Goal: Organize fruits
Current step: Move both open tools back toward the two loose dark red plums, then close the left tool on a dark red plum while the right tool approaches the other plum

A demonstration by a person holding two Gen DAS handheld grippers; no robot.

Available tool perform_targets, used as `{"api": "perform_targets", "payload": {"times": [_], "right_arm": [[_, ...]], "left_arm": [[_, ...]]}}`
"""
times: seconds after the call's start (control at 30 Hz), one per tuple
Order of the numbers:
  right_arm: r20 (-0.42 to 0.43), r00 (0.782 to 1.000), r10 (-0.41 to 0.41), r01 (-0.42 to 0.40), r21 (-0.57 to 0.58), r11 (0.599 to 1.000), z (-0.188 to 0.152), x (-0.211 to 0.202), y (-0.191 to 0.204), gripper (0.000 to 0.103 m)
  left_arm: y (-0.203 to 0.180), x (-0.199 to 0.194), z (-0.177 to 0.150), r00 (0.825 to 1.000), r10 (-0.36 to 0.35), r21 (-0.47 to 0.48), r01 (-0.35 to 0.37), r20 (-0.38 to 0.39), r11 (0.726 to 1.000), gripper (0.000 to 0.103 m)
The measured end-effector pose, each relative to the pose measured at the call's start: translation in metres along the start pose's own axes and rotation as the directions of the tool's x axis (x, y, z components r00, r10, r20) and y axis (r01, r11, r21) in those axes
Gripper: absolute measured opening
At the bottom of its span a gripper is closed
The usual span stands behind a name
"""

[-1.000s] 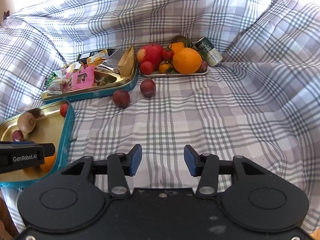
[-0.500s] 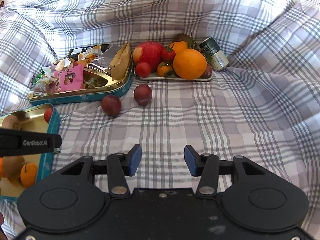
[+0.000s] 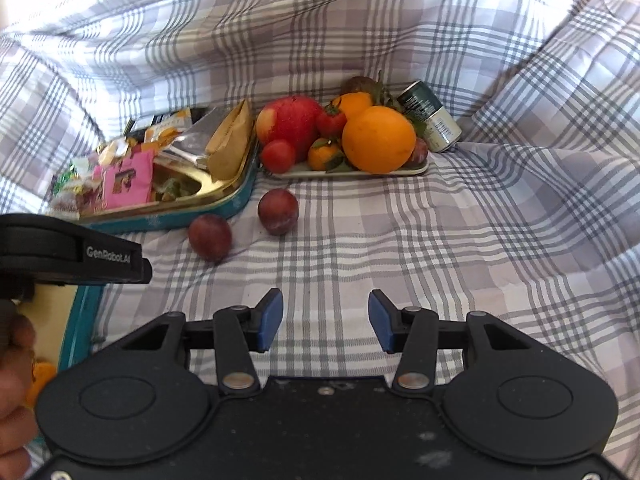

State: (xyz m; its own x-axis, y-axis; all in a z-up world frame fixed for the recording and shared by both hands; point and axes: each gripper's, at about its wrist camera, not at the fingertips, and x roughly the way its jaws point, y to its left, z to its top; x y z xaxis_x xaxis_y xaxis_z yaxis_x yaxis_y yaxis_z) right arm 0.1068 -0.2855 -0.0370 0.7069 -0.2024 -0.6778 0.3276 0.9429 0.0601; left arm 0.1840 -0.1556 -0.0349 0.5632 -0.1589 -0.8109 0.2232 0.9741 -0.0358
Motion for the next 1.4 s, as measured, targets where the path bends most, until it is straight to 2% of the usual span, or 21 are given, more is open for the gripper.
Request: {"api": "perform_targets", "payload": {"times": [0.23, 0.37, 0.47, 0.67, 0.8, 0.9, 1.1, 1.23, 1.4], "right_arm": [[0.082, 0.997, -0.002, 0.001, 0.013, 1.0, -0.006, 0.001, -0.009, 0.05], [0.092, 0.996, -0.005, 0.003, 0.013, 1.0, -0.008, 0.003, -0.013, 0.05], [0.091, 0.996, 0.008, -0.01, 0.019, 1.0, -0.01, 0.004, -0.015, 0.05], [0.099, 0.995, 0.02, -0.024, 0.036, 0.999, -0.012, 0.003, -0.019, 0.05], [0.097, 0.995, 0.018, -0.023, 0.051, 0.998, -0.012, 0.002, -0.022, 0.05], [0.093, 0.995, 0.025, -0.031, 0.064, 0.997, -0.013, 0.002, -0.023, 0.05], [0.082, 0.996, 0.04, -0.046, 0.071, 0.996, -0.014, 0.002, -0.023, 0.05], [0.076, 0.997, 0.029, -0.034, 0.07, 0.997, -0.015, 0.006, -0.021, 0.05], [0.064, 0.997, 0.036, -0.04, 0.072, 0.997, -0.016, 0.009, -0.022, 0.05]], "left_arm": [[-0.008, 0.014, 0.004, 0.997, -0.071, -0.034, 0.072, 0.026, 0.997, 0.046], [-0.016, 0.021, 0.005, 0.995, -0.087, -0.013, 0.087, 0.048, 0.996, 0.045], [-0.021, 0.02, 0.006, 0.988, -0.138, 0.0, 0.139, 0.069, 0.99, 0.045], [-0.031, 0.018, 0.006, 0.982, -0.147, 0.042, 0.143, 0.119, 0.989, 0.045], [-0.033, 0.027, 0.012, 0.986, -0.124, 0.033, 0.121, 0.108, 0.992, 0.046], [-0.034, 0.031, 0.013, 0.986, -0.136, 0.034, 0.133, 0.101, 0.991, 0.046], [-0.043, 0.035, 0.011, 0.987, -0.108, 0.062, 0.101, 0.118, 0.993, 0.05], [-0.04, 0.046, 0.006, 0.991, -0.1, 0.036, 0.097, 0.091, 0.995, 0.05], [-0.042, 0.047, -0.009, 0.977, -0.085, 0.051, 0.076, 0.197, 0.996, 0.051]]}}
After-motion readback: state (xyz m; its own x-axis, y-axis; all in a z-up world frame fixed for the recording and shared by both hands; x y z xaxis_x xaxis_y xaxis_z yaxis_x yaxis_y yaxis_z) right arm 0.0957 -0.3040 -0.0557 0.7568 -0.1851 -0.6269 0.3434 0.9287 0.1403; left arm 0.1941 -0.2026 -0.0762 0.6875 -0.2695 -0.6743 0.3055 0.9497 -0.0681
